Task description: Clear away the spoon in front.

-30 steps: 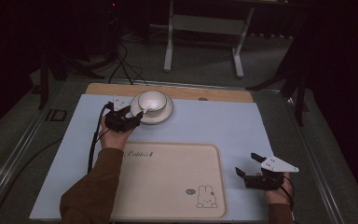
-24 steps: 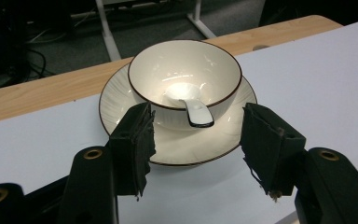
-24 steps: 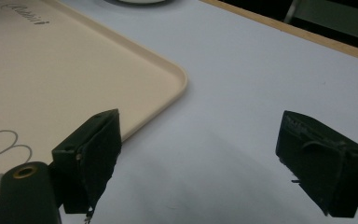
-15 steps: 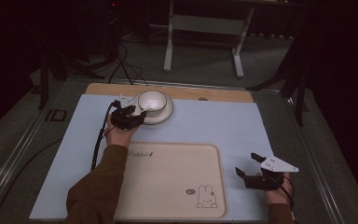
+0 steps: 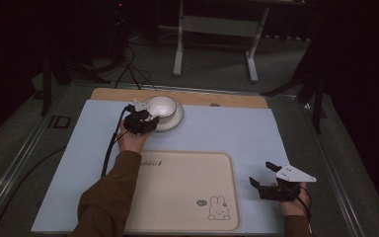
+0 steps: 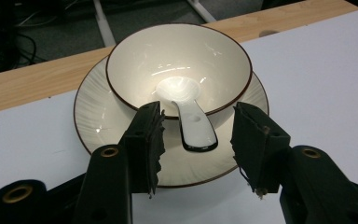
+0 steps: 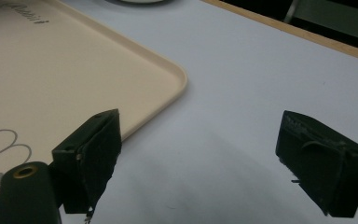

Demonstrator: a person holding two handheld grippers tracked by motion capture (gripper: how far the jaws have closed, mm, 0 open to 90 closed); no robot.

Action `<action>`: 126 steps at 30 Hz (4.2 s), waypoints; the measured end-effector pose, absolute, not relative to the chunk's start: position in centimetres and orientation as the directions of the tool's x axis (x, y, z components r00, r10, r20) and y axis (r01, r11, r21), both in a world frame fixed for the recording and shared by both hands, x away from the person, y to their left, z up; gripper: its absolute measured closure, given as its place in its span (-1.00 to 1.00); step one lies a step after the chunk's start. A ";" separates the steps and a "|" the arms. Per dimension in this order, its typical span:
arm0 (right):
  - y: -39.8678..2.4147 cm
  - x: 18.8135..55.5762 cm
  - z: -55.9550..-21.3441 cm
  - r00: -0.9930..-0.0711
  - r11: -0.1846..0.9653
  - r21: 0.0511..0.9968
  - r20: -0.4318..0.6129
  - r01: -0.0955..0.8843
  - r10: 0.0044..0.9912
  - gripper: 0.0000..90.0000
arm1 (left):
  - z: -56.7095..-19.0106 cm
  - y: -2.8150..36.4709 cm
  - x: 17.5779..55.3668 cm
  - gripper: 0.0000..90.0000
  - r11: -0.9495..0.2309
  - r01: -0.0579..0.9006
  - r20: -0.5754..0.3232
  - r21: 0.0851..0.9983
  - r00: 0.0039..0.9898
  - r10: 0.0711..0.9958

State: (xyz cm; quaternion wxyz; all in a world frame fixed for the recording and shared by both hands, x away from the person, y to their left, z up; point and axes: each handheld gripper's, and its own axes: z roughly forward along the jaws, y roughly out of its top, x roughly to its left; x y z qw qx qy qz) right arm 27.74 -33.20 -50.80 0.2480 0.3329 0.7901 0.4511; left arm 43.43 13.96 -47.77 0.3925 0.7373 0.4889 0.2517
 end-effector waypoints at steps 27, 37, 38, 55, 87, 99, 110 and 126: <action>-33.2 27.8 -50.9 -0.657 0.376 0.875 -0.093 0.305 0.748 -0.69 | -48.4 13.4 44.7 0.58 -0.176 0.557 -0.034 0.812 0.345 0.938; -33.2 27.8 -50.9 -0.656 0.376 0.874 -0.091 0.307 0.749 -0.69 | -48.4 13.4 44.7 0.62 -0.177 0.559 -0.030 0.810 0.341 0.940; -33.2 27.8 -50.9 -0.656 0.376 0.874 -0.091 0.308 0.749 -0.69 | -48.3 13.4 44.6 0.63 -0.180 0.557 -0.027 0.811 0.342 0.939; -33.2 27.8 -50.9 -0.658 0.378 0.874 -0.093 0.306 0.748 -0.69 | -47.1 13.4 43.9 0.64 -0.170 0.523 -0.019 0.835 0.337 0.941; -33.2 27.8 -50.9 -0.657 0.377 0.875 -0.094 0.304 0.748 -0.69 | -43.2 14.6 41.6 0.64 -0.138 0.460 -0.040 0.877 0.356 0.934; -33.2 27.8 -50.9 -0.657 0.376 0.875 -0.093 0.305 0.748 -0.69 | -41.6 15.1 39.8 0.64 -0.149 0.439 -0.031 0.886 0.376 0.926; -33.2 27.8 -50.8 -0.656 0.374 0.876 -0.091 0.305 0.750 -0.69 | -40.9 15.3 38.4 0.64 -0.156 0.434 -0.018 0.887 0.371 0.929; -33.2 27.7 -50.8 -0.652 0.372 0.877 -0.093 0.304 0.752 -0.69 | -41.9 16.7 36.0 0.64 -0.144 0.443 -0.018 0.885 0.341 0.940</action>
